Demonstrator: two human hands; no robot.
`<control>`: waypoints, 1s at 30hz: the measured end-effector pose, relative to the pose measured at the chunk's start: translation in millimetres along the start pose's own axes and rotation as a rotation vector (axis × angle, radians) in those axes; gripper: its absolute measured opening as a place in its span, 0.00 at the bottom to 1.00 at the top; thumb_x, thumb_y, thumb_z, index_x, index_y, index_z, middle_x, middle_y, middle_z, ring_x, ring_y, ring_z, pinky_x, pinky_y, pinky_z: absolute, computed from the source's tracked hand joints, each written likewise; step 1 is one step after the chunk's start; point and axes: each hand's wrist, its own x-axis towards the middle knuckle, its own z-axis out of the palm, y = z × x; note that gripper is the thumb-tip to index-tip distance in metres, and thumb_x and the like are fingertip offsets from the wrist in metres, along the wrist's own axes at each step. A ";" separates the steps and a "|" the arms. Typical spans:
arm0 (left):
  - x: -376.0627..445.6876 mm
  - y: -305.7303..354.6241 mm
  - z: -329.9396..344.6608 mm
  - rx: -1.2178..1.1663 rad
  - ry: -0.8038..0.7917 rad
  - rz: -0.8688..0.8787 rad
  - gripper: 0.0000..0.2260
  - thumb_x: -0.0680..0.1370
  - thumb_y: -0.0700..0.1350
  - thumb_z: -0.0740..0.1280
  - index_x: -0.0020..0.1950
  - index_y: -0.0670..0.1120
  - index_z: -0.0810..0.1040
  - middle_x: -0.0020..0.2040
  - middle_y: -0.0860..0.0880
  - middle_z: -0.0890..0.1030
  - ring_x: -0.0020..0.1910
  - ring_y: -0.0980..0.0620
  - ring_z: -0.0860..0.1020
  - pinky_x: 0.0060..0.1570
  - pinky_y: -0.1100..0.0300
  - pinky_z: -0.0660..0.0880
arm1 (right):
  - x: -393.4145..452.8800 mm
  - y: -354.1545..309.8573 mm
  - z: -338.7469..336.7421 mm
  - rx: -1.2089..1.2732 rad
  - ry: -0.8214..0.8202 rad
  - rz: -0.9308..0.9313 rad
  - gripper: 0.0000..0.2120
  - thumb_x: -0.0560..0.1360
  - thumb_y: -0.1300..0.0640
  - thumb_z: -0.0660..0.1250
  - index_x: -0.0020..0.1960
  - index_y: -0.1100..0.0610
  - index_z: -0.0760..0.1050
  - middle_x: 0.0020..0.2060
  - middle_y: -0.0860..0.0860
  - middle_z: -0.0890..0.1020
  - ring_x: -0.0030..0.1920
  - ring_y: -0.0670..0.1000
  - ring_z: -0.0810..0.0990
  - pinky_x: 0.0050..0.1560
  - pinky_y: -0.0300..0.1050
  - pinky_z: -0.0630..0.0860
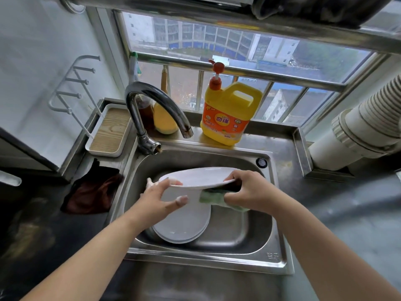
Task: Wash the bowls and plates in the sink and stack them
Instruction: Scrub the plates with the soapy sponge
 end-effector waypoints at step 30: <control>15.1 59.2 39.4 -0.747 0.231 0.050 0.11 0.82 0.39 0.59 0.42 0.44 0.78 0.36 0.45 0.79 0.37 0.48 0.74 0.37 0.57 0.71 | 16.6 -11.7 63.1 -0.071 0.501 -0.303 0.27 0.76 0.45 0.57 0.74 0.43 0.58 0.73 0.56 0.63 0.66 0.52 0.58 0.69 0.50 0.57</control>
